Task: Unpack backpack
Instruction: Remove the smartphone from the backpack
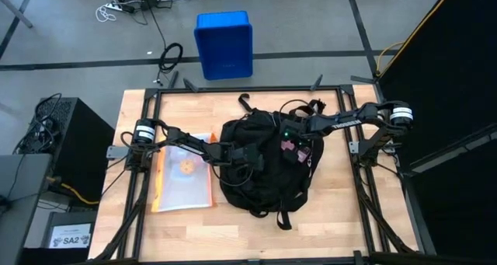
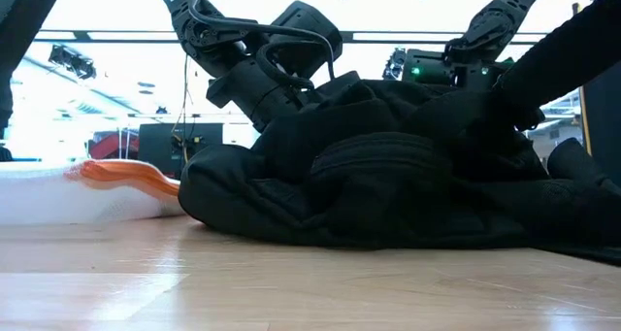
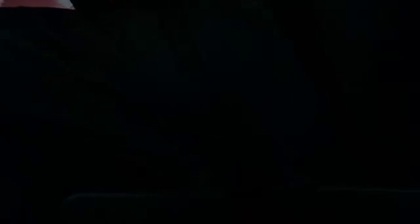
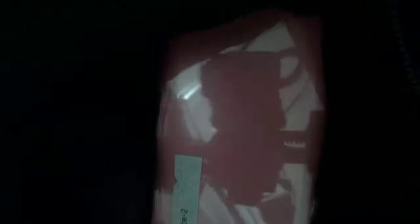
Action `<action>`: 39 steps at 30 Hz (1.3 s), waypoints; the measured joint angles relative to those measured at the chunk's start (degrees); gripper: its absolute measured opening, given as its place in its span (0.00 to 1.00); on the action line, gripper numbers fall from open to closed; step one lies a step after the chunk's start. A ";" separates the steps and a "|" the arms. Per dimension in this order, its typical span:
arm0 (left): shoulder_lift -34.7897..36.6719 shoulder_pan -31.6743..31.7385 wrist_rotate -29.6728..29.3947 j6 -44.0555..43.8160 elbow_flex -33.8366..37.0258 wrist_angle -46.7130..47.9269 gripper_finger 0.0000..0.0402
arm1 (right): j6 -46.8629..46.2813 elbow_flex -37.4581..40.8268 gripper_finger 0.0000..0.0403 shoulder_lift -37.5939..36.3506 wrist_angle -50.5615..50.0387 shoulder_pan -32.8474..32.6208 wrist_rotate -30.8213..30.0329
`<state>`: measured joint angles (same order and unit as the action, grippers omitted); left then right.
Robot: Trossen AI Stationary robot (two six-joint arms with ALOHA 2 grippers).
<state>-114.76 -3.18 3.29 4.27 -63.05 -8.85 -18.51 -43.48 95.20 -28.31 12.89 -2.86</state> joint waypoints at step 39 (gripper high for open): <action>0.04 0.00 0.02 -0.06 -0.02 0.84 0.00 | 3.83 -12.89 0.04 -3.34 -17.86 -1.31 -0.47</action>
<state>-114.72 -3.18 3.31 4.22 -63.07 -8.01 -14.67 -56.37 91.85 -46.17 11.58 -3.33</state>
